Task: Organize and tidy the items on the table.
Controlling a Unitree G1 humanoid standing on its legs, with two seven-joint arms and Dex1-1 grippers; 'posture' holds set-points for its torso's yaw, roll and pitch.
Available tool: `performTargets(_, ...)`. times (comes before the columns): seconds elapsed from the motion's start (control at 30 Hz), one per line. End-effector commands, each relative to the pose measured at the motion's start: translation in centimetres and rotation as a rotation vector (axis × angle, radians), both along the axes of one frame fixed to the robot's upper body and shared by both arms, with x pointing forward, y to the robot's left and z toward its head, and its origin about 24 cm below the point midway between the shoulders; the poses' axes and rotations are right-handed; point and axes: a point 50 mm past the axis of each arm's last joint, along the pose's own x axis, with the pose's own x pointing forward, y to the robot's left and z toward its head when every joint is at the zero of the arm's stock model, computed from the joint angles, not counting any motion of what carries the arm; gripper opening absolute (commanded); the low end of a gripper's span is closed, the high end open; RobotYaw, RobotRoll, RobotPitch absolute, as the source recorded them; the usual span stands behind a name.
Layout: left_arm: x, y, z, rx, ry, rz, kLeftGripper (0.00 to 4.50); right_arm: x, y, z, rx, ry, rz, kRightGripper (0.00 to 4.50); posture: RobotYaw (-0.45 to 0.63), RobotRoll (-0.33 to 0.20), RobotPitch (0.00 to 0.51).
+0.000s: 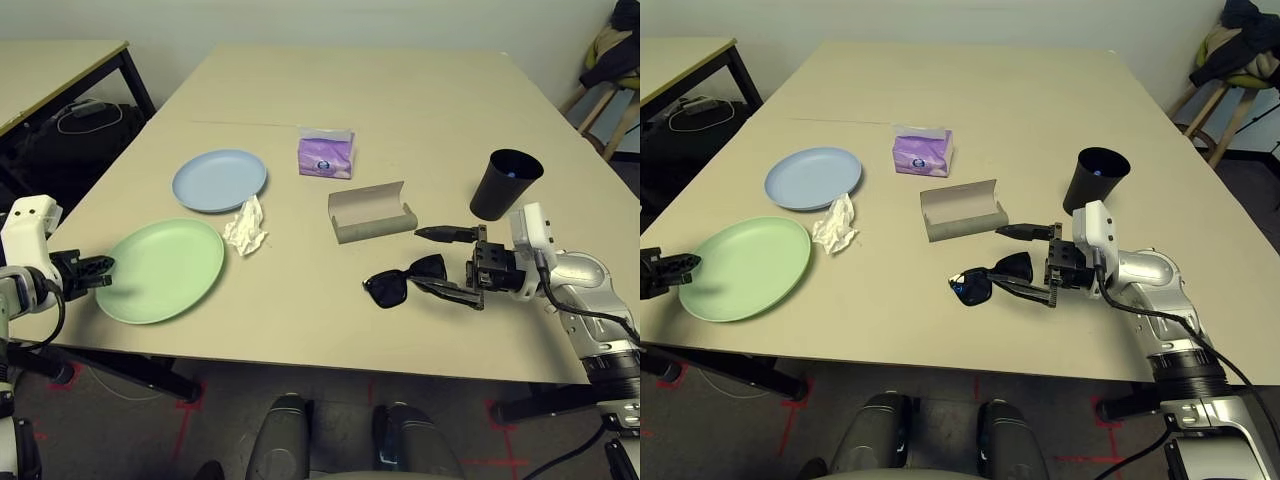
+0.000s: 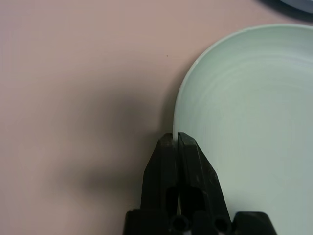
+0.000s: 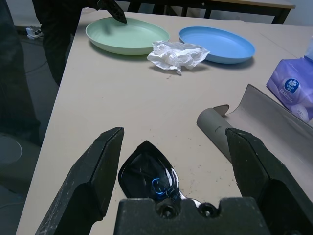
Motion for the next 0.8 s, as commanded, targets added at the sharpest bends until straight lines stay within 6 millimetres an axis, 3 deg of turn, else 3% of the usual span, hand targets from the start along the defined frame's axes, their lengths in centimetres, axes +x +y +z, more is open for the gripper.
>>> performTargets(0.03,-0.4,0.2,-0.7,0.006,0.042,0.018,0.01,0.0,0.4,0.1,-0.007,-0.004,0.011,4.50,0.20,0.000,0.045)
performTargets(0.8,-0.3,0.6,5.3,-0.153,-0.112,0.188,0.01,0.4,0.7,0.4,0.027,0.003,-0.004,4.50,0.22,0.000,0.045)
